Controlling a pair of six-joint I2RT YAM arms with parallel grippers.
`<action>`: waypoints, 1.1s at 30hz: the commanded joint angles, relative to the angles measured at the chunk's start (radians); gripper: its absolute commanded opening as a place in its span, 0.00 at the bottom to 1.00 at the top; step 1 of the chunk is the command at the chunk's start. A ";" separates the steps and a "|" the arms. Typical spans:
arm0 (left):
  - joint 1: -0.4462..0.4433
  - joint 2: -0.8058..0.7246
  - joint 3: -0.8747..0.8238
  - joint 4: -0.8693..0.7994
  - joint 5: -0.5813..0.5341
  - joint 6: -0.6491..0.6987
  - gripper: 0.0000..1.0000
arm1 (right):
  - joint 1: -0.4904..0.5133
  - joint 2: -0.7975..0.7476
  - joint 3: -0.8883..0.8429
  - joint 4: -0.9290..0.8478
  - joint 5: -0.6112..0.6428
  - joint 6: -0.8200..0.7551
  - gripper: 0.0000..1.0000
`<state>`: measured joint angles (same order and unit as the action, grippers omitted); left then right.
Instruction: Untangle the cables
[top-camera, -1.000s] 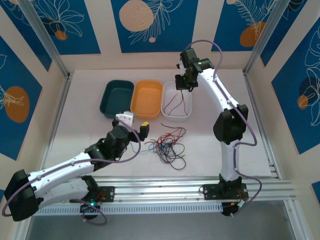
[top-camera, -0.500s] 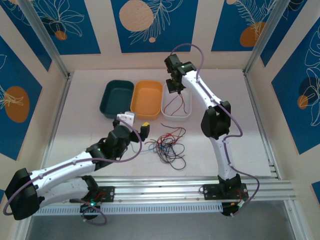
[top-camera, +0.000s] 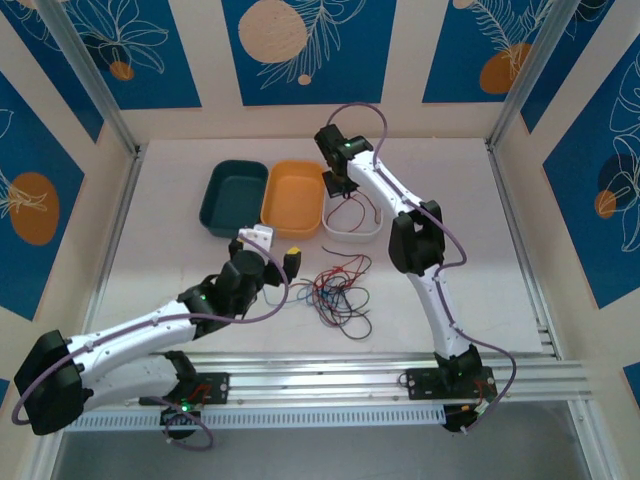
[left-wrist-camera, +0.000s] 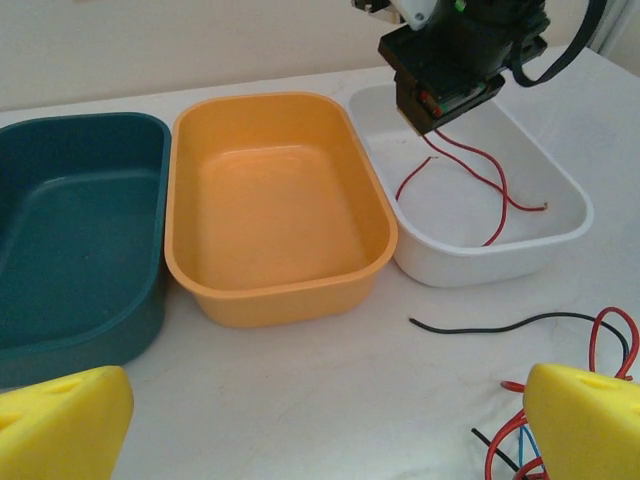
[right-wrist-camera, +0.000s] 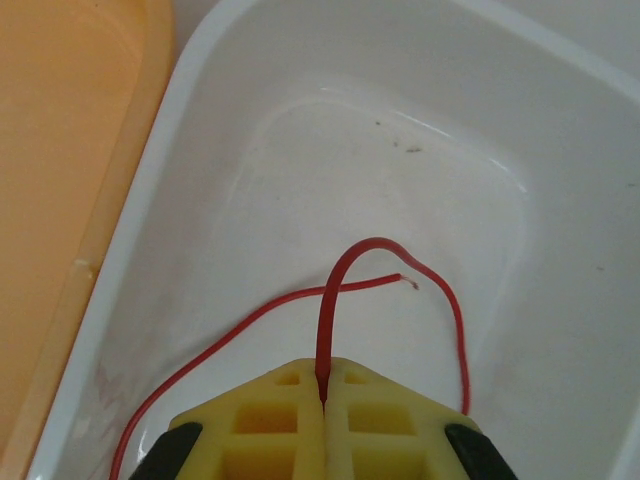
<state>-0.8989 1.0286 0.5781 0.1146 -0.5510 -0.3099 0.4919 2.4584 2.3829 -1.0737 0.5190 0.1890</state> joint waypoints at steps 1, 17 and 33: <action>0.009 0.007 0.014 0.005 0.001 -0.020 1.00 | 0.001 0.026 0.026 0.029 -0.058 0.063 0.00; 0.010 0.005 0.002 -0.004 0.014 -0.040 1.00 | -0.085 0.040 -0.036 0.114 -0.369 0.236 0.04; 0.009 0.002 0.000 -0.010 0.010 -0.032 1.00 | -0.082 -0.078 -0.050 0.094 -0.322 0.222 0.40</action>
<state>-0.8986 1.0321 0.5781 0.1108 -0.5507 -0.3355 0.4019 2.4729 2.3421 -0.9546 0.1761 0.4107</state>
